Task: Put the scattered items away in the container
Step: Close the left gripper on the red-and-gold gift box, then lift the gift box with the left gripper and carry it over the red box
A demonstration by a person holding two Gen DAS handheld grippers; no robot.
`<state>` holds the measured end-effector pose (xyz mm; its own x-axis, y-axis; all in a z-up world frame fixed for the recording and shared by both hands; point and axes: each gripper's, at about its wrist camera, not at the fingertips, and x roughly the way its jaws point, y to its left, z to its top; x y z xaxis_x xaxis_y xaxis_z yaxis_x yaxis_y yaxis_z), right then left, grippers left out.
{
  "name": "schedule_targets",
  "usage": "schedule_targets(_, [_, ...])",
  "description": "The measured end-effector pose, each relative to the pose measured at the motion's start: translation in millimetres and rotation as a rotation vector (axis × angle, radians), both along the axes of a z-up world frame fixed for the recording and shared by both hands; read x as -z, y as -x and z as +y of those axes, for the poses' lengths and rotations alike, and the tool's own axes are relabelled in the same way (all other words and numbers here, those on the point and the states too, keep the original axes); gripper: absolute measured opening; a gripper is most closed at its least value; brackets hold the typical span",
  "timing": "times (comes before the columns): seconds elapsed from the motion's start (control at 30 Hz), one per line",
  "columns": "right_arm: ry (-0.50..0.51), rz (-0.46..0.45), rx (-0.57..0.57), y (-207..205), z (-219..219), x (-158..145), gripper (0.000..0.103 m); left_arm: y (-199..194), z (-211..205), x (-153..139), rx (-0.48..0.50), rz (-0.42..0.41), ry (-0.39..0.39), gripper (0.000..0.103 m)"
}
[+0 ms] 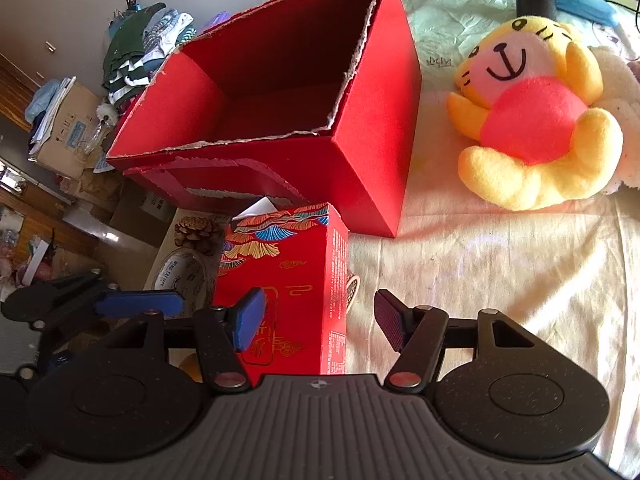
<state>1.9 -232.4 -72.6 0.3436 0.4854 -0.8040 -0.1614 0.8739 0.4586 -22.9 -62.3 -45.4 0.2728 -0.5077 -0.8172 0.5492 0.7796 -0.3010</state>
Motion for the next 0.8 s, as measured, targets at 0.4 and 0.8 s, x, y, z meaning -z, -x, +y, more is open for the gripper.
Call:
schedule_targets(0.4, [-0.136,0.100,-0.026,0.3,-10.6,5.5,0.058,-19.4,-21.5,35.5,-0.069,0.118,-0.045,0.084])
schedule_targets(0.8, [-0.134,0.098,0.109,32.1,-39.8,-35.1,0.054,-22.0,-48.0,-17.9,0.185,-0.004,-0.023,0.084])
